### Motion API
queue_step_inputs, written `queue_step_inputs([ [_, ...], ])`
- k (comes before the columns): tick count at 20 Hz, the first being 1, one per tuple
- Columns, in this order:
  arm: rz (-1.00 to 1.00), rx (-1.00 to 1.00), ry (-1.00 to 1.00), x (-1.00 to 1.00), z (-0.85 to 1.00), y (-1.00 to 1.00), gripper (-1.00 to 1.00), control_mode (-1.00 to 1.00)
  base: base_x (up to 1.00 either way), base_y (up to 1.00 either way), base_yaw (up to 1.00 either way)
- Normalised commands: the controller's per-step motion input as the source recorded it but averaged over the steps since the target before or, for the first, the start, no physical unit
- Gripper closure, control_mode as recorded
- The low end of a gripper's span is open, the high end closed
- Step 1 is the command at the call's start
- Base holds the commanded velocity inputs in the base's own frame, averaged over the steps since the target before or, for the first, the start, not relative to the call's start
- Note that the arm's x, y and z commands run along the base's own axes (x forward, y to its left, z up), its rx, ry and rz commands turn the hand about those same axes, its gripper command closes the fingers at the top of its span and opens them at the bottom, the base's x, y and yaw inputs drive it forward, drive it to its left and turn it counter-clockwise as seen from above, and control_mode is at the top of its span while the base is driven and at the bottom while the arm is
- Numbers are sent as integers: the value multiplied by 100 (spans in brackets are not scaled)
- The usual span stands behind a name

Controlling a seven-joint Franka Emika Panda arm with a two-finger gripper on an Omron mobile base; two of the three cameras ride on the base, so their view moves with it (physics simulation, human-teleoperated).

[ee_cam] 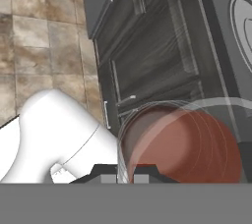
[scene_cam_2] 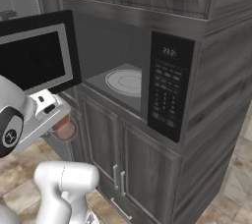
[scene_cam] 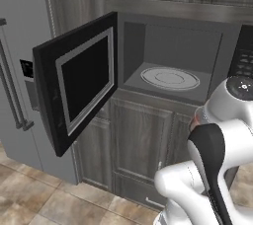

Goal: Place the microwavable item in the microwave. Then, close the microwave door and press the start button.

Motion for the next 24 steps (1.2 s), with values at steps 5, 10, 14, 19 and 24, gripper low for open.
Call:
queue_step_inputs([
  [5,0,0,-2,21,1,0,100,-100,17,0,0],
  [10,0,0,-21,76,37,-3,100,-100,0,0,0],
  [14,-1,0,-12,77,48,-8,100,-100,0,0,0],
  [19,-14,0,1,87,10,-4,100,-100,0,0,0],
  [24,-18,0,5,100,0,-18,100,-100,0,0,0],
])
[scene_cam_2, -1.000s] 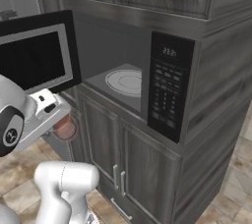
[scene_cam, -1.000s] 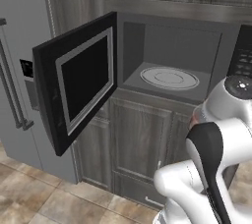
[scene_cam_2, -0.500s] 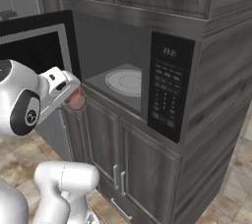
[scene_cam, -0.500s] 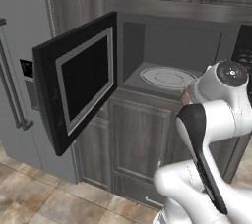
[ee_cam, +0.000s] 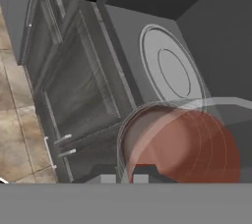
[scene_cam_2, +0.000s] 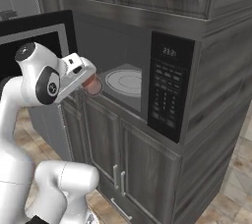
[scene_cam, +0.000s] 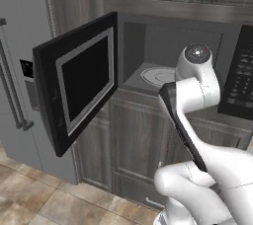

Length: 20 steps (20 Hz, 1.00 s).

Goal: Place the microwavable item in the microwave. Then, close the microwave door and press the start button.

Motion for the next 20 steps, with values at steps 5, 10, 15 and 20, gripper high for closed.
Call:
queue_step_inputs([
  [5,-10,0,0,81,-2,-40,100,-100,0,0,0],
  [10,0,0,1,82,-40,-32,100,-100,0,0,0],
  [15,0,0,2,84,-47,-12,100,-100,0,0,0],
  [20,0,-1,0,70,-19,-1,100,-100,0,0,0],
])
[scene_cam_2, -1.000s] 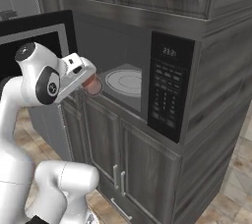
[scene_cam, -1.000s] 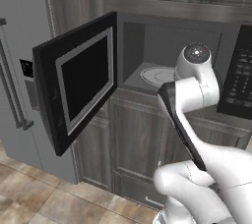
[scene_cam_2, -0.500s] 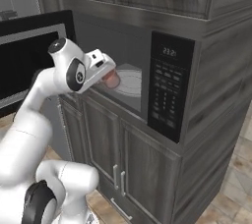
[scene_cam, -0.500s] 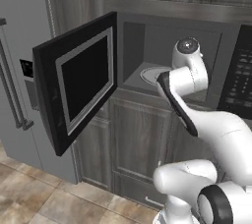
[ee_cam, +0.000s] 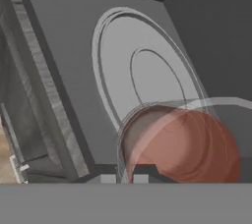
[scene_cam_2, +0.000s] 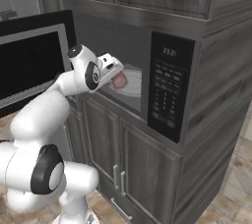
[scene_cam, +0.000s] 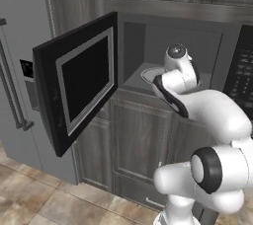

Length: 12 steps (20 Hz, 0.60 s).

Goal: Place the microwavable item in the microwave. Then, close the microwave door and press the start button.

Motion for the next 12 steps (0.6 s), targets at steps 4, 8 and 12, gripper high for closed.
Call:
queue_step_inputs([
  [4,0,0,1,52,0,-6,100,-100,0,0,0],
  [8,0,0,5,39,-2,-27,100,-100,0,0,0],
  [12,0,0,13,36,-6,-35,100,-100,0,0,0],
])
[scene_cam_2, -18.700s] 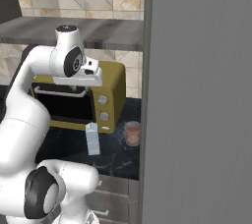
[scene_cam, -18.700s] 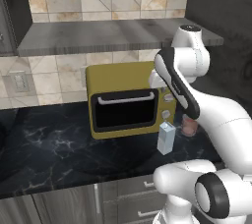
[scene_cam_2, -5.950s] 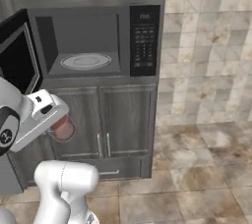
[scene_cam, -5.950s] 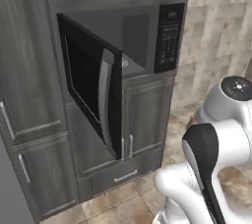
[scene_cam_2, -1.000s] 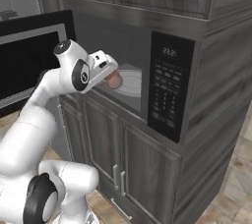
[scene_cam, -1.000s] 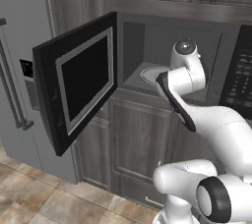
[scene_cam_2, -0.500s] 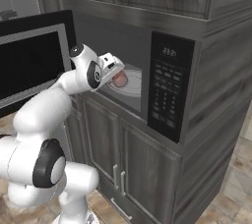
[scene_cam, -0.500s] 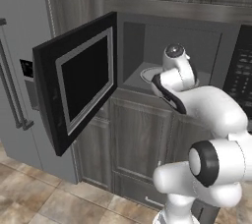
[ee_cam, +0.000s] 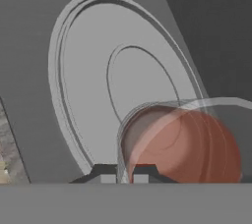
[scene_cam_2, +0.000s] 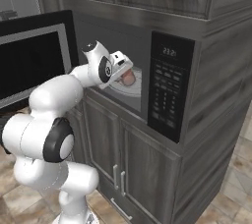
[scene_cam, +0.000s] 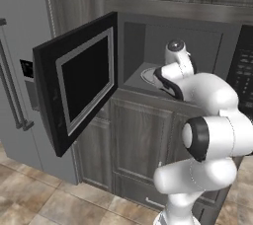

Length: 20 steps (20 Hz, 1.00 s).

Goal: Place the microwavable item in the microwave. Then, close the microwave door and press the start button.

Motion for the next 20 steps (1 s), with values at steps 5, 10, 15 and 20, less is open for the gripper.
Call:
queue_step_inputs([
  [5,0,0,16,37,-21,-16,100,-100,0,0,0],
  [10,0,0,11,32,-23,-1,100,-100,0,0,0],
  [15,2,0,1,34,-25,0,100,-100,0,0,0],
  [20,7,-5,-10,-15,-30,0,-100,-100,0,0,0],
])
